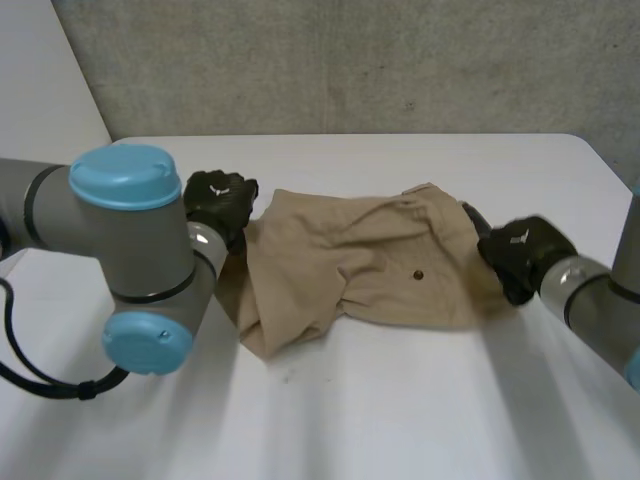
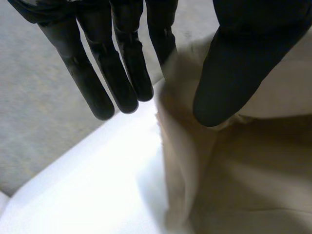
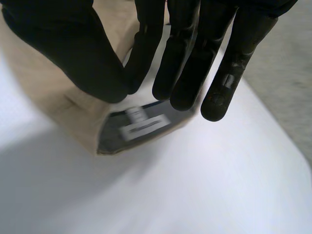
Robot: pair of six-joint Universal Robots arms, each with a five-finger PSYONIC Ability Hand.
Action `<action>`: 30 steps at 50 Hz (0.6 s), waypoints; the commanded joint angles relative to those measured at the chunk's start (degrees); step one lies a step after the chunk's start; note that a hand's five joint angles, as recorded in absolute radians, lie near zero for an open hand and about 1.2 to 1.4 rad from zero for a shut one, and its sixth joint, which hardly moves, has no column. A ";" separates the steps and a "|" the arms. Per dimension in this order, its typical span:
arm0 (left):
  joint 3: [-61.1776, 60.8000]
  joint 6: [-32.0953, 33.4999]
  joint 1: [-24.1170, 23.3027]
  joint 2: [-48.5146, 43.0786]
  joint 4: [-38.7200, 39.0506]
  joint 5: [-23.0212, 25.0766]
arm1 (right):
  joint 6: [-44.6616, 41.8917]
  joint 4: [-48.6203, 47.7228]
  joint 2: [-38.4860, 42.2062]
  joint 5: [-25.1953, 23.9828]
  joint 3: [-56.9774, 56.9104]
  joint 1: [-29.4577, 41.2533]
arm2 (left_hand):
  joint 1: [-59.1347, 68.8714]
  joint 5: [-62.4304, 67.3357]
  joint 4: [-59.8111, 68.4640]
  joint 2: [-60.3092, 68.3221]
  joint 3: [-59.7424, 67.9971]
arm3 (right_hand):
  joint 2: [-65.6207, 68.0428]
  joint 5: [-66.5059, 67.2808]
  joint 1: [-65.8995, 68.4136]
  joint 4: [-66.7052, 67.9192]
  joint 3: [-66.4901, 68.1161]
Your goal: Fold the shorts.
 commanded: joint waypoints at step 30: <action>-3.47 -20.87 -0.75 10.28 -7.70 -1.95 | 6.25 -0.15 8.05 -10.08 -27.46 2.75 | -49.82 -50.31 -50.05 -50.17 -50.13 | -44.19 -42.61 -32.47 -44.88 -44.26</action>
